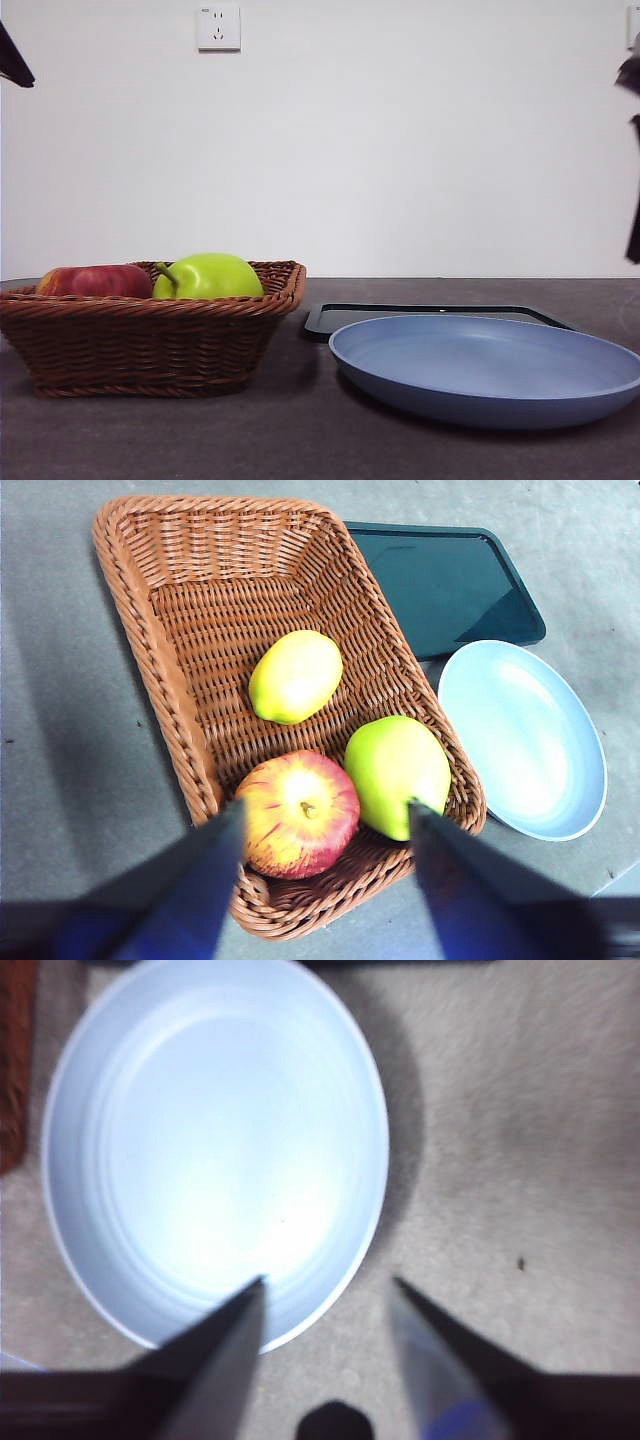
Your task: Take the lemon from the basket,put the lemon in the plate,hand out the plate
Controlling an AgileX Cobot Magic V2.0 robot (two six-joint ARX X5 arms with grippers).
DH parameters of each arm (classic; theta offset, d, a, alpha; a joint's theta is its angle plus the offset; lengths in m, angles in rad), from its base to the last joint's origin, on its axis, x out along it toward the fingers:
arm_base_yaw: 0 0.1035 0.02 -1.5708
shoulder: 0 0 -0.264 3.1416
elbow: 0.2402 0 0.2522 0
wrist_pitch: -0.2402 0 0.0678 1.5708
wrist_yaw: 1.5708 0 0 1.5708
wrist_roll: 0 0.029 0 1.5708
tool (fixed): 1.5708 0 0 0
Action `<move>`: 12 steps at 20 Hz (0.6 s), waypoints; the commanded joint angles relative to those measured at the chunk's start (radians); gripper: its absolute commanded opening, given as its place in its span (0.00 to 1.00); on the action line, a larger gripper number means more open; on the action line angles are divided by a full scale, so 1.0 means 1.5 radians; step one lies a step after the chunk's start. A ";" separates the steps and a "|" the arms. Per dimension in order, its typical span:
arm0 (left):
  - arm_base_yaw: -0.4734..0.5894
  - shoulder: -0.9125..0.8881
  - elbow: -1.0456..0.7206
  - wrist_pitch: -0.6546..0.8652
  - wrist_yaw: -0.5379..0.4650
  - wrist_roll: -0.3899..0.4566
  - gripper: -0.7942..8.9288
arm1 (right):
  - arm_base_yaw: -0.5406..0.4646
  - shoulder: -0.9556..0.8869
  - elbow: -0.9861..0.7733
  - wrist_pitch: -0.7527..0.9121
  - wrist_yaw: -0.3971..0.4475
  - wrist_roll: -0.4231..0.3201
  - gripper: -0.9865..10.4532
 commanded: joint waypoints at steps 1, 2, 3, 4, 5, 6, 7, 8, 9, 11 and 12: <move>-0.003 0.002 0.009 0.003 0.002 -0.003 0.46 | 0.011 0.043 0.008 0.031 0.009 0.010 0.33; -0.003 0.002 0.009 0.001 0.002 -0.008 0.51 | 0.017 0.060 0.008 0.048 0.019 0.015 0.33; -0.003 0.002 0.009 -0.001 0.002 -0.016 0.51 | 0.021 0.079 0.008 0.067 0.020 0.021 0.33; -0.003 0.002 0.009 -0.004 0.002 -0.016 0.51 | 0.024 0.100 0.008 0.087 0.019 0.028 0.33; -0.003 0.002 0.009 -0.007 0.002 -0.016 0.51 | 0.025 0.121 0.008 0.106 0.019 0.033 0.32; -0.003 0.002 0.009 -0.009 0.002 -0.015 0.51 | 0.026 0.141 0.008 0.123 0.018 0.037 0.32; -0.003 0.002 0.009 -0.010 0.002 -0.015 0.51 | 0.026 0.162 0.008 0.139 0.018 0.043 0.32; -0.003 0.002 0.009 -0.011 0.002 -0.015 0.51 | 0.025 0.182 0.008 0.152 0.016 0.048 0.32; -0.003 0.002 0.009 -0.012 0.002 -0.015 0.51 | 0.025 0.202 0.008 0.163 0.012 0.049 0.32; -0.003 0.002 0.009 -0.012 0.002 -0.015 0.51 | 0.025 0.232 0.008 0.175 0.011 0.050 0.28; -0.003 0.002 0.009 -0.012 0.002 -0.015 0.51 | 0.025 0.246 0.008 0.177 0.011 0.050 0.25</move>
